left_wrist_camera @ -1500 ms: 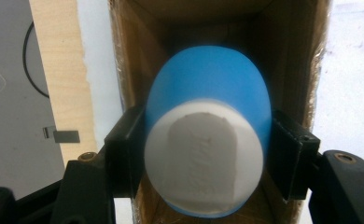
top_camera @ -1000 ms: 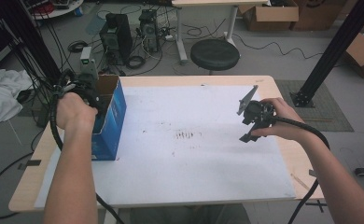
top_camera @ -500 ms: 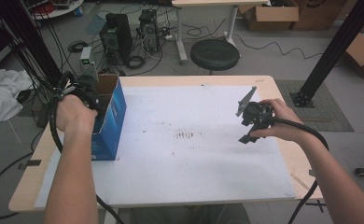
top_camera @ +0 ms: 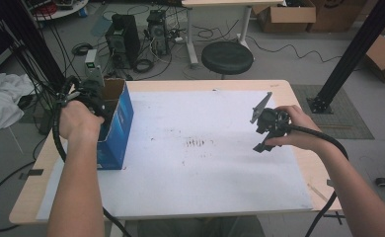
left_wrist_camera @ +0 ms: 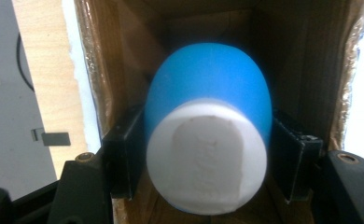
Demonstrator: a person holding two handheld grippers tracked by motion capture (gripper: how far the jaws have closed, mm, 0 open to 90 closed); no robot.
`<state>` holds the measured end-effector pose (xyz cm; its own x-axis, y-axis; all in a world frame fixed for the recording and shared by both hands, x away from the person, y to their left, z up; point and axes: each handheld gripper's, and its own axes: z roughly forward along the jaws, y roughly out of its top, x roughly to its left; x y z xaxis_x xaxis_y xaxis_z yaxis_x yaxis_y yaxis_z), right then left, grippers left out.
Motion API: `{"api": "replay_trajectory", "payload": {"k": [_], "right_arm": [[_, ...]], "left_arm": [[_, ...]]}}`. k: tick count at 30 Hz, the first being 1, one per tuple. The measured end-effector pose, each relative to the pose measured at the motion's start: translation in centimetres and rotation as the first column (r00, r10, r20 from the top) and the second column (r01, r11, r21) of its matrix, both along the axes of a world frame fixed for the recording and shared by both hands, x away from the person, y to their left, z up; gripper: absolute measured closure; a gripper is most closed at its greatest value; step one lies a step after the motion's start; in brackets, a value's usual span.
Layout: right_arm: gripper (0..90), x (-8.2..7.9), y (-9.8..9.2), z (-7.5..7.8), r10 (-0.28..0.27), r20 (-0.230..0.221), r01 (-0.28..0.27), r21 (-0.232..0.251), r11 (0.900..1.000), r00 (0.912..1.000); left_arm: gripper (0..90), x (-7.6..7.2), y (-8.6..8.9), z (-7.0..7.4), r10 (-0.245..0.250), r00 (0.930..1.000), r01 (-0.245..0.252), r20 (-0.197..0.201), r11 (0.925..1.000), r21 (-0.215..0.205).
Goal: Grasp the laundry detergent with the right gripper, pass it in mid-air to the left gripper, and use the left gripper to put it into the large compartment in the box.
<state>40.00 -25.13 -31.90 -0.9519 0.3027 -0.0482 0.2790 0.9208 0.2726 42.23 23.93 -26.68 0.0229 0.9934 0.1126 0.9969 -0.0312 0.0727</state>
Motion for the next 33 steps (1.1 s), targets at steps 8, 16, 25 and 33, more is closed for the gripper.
{"api": "replay_trajectory", "payload": {"k": [8, 16, 25, 33], "right_arm": [[27.4, 0.1, 0.0, 0.0, -0.003, -0.005, 0.003, -0.001, 1.0, 1.0], [27.4, 0.0, 0.0, 0.1, -0.002, -0.007, 0.002, 0.003, 1.0, 1.0], [27.4, -0.1, 0.1, 0.3, -0.003, -0.005, 0.003, 0.008, 1.0, 1.0], [27.4, 0.0, 0.2, 0.4, -0.011, -0.011, 0.011, 0.008, 1.0, 0.9999]], "left_arm": [[36.9, -0.1, 0.0, 0.1, -0.004, 1.0, 0.004, 0.002, 1.0, 0.004], [32.5, -0.1, -0.1, 0.6, -0.014, 0.9999, 0.014, 0.01, 0.9999, 0.007], [21.6, -0.5, -0.5, 2.5, -0.057, 0.9975, 0.056, 0.042, 0.9981, 0.026], [15.3, -1.1, -2.4, 4.9, -0.178, 0.9805, 0.176, 0.084, 0.9841, 0.023]]}}
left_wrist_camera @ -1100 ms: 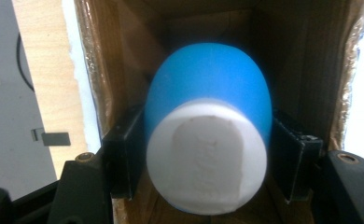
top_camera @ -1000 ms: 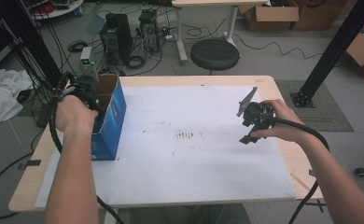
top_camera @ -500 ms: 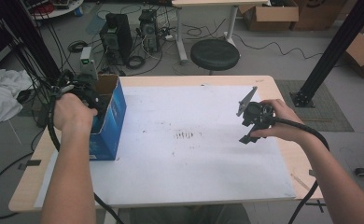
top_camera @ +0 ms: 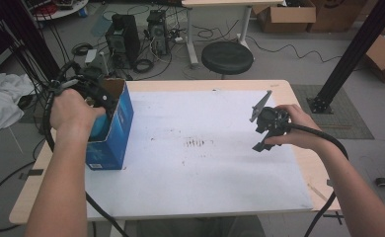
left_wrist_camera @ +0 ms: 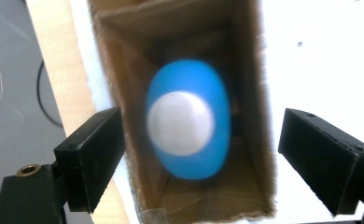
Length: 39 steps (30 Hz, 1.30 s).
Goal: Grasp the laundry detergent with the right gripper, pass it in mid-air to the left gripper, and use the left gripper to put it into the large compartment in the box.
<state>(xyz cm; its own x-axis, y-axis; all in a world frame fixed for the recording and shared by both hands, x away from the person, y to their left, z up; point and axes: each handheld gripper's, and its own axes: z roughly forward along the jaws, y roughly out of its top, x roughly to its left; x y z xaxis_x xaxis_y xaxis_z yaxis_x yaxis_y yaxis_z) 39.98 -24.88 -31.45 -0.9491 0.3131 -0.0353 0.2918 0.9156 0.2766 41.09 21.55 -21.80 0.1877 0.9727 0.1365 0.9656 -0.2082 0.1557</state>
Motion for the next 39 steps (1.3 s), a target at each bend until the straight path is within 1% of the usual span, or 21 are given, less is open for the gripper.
{"api": "replay_trajectory", "payload": {"k": [3, 5, 7, 8, 10, 13, 15, 17, 18, 20, 23, 24, 25, 29, 30, 32, 33, 34, 36, 38, 39], "right_arm": [[27.4, 0.1, 0.1, 0.2, 0.0, 0.004, 0.0, 0.004, 1.0, 1.0], [27.4, 0.1, 0.2, 0.3, 0.002, 0.009, -0.002, 0.011, 1.0, 1.0], [27.2, 0.0, 0.3, 0.4, 0.001, 0.007, -0.001, 0.01, 1.0, 1.0], [27.0, 0.0, 0.3, 0.5, 0.0, 0.004, 0.0, 0.008, 1.0, 1.0], [27.0, 0.0, 0.4, 0.5, 0.008, 0.004, -0.008, 0.01, 1.0, 1.0], [26.8, 0.1, 0.4, 0.6, 0.008, 0.003, -0.008, 0.006, 1.0, 1.0], [26.5, 0.2, 0.3, 0.7, 0.003, 0.004, -0.003, 0.008, 1.0, 1.0], [26.5, 0.2, 0.2, 0.8, 0.002, 0.006, -0.002, 0.011, 1.0, 1.0], [26.1, 0.2, 0.2, 0.8, -0.001, 0.004, 0.001, 0.01, 1.0, 1.0], [25.5, 0.3, 0.1, 0.9, -0.005, 0.003, 0.005, 0.008, 1.0, 1.0], [24.8, 0.4, -0.2, 1.0, -0.013, 0.0, 0.013, 0.01, 1.0, 0.9999], [24.7, 0.5, -0.2, 1.1, -0.013, 0.001, 0.013, 0.011, 1.0, 0.9999], [24.6, 0.5, -0.3, 1.1, -0.014, 0.0, 0.014, 0.011, 1.0, 0.9999], [24.1, 0.6, -0.4, 1.2, -0.018, -0.003, 0.018, 0.01, 1.0, 0.9998], [24.0, 0.6, -0.4, 1.2, -0.017, -0.003, 0.017, 0.008, 1.0, 0.9999], [24.0, 0.6, -0.4, 1.2, -0.016, -0.004, 0.016, 0.007, 1.0, 0.9999], [24.0, 0.7, -0.4, 1.2, -0.017, -0.003, 0.017, 0.007, 1.0, 0.9999], [24.1, 0.7, -0.4, 1.2, -0.015, -0.002, 0.015, 0.005, 1.0, 0.9999], [24.0, 0.7, -0.5, 1.1, -0.017, -0.004, 0.017, 0.005, 1.0, 0.9998], [24.1, 0.7, -0.5, 1.1, -0.017, -0.005, 0.017, 0.005, 1.0, 0.9998], [24.1, 0.8, -0.5, 1.0, -0.017, -0.004, 0.017, 0.004, 1.0, 0.9998]], "left_arm": [[12.5, -0.2, -1.0, 0.5, -0.052, 0.9986, 0.053, 0.005, 0.9983, -0.025], [11.2, -0.2, -1.9, 0.9, -0.098, 0.995, 0.099, 0.019, 0.9946, -0.032], [9.3, -0.3, -2.8, 1.0, -0.148, 0.9885, 0.15, 0.03, 0.9864, -0.068], [8.0, -0.3, -3.3, 1.1, -0.173, 0.9843, 0.175, 0.036, 0.9806, -0.088], [4.6, -0.3, -4.3, 1.2, -0.219, 0.9739, 0.224, 0.06, 0.9686, -0.107], [4.4, -0.3, -6.0, 1.2, -0.29, 0.9532, 0.299, 0.085, 0.9452, -0.13], [3.7, -0.2, -7.0, 1.1, -0.321, 0.9422, 0.332, 0.096, 0.9307, -0.152], [2.1, -0.1, -8.2, 1.0, -0.355, 0.9283, 0.369, 0.109, 0.917, -0.152], [1.7, -0.1, -8.6, 1.0, -0.367, 0.9233, 0.381, 0.114, 0.9125, -0.149], [0.7, 0.0, -9.7, 0.8, -0.4, 0.9085, 0.415, 0.122, 0.8984, -0.144], [0.1, -0.1, -11.4, 0.4, -0.46, 0.8763, 0.478, 0.143, 0.866, -0.145], [0.2, -0.1, -11.8, 0.3, -0.468, 0.872, 0.487, 0.145, 0.8597, -0.155], [0.1, -0.1, -12.3, 0.2, -0.483, 0.8622, 0.504, 0.152, 0.8469, -0.168], [0.1, 0.0, -13.6, -0.4, -0.515, 0.8434, 0.536, 0.154, 0.8247, -0.18], [0.1, 0.0, -14.0, -0.6, -0.525, 0.8383, 0.545, 0.147, 0.8198, -0.177], [0.1, 0.0, -14.5, -0.8, -0.534, 0.8336, 0.552, 0.142, 0.8146, -0.178], [0.1, 0.1, -14.7, -0.9, -0.541, 0.8291, 0.559, 0.14, 0.8106, -0.175], [0.1, 0.1, -15.0, -1.1, -0.542, 0.8297, 0.558, 0.136, 0.8117, -0.172], [0.1, 0.1, -15.4, -1.3, -0.555, 0.8226, 0.569, 0.126, 0.8055, -0.167], [0.1, 0.2, -15.7, -1.5, -0.557, 0.8212, 0.571, 0.122, 0.8049, -0.163], [0.1, 0.2, -15.8, -1.6, -0.561, 0.819, 0.574, 0.121, 0.8019, -0.166]]}}
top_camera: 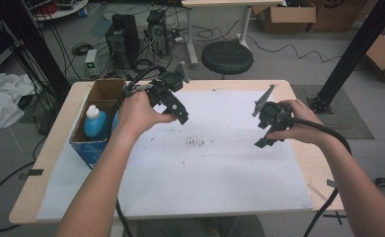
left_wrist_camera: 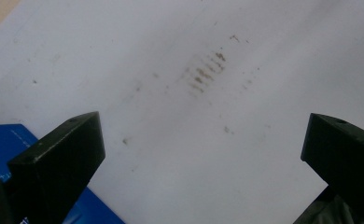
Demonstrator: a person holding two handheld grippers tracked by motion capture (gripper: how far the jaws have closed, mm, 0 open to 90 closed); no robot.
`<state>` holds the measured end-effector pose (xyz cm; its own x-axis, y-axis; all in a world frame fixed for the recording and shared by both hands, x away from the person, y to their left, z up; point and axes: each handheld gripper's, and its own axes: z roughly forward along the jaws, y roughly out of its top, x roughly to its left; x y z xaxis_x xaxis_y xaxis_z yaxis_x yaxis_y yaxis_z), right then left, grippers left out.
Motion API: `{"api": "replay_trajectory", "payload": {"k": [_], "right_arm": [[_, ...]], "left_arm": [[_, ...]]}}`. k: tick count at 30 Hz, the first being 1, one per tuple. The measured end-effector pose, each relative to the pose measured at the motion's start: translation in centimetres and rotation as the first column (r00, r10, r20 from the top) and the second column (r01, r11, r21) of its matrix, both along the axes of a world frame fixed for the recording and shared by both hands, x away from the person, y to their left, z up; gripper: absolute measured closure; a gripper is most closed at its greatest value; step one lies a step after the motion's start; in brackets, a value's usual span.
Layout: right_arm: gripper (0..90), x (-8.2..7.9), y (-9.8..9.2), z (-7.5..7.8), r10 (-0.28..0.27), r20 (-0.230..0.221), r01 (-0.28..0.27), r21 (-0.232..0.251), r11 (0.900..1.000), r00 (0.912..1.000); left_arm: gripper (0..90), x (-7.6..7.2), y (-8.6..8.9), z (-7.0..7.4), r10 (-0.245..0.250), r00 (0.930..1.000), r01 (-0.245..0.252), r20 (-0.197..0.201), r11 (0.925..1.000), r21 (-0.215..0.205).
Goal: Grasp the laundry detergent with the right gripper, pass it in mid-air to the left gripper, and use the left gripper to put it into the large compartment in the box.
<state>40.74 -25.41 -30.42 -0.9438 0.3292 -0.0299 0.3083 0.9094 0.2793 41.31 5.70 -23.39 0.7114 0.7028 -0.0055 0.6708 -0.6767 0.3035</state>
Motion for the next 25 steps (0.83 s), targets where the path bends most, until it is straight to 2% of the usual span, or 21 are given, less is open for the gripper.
{"api": "replay_trajectory", "payload": {"k": [9, 25], "right_arm": [[24.1, 0.03, -0.16, -0.09, -0.005, -0.002, 0.005, 0.0, 1.0, 1.0], [24.0, -0.32, -0.13, -0.14, -0.006, -0.001, 0.006, 0.003, 1.0, 1.0]], "left_arm": [[0.1, 0.08, -0.77, -0.51, -0.012, 0.9999, 0.012, -0.009, 0.9998, 0.018], [0.1, -0.13, -0.84, -0.66, -0.02, 0.9997, 0.02, -0.011, 0.9998, 0.007]]}}
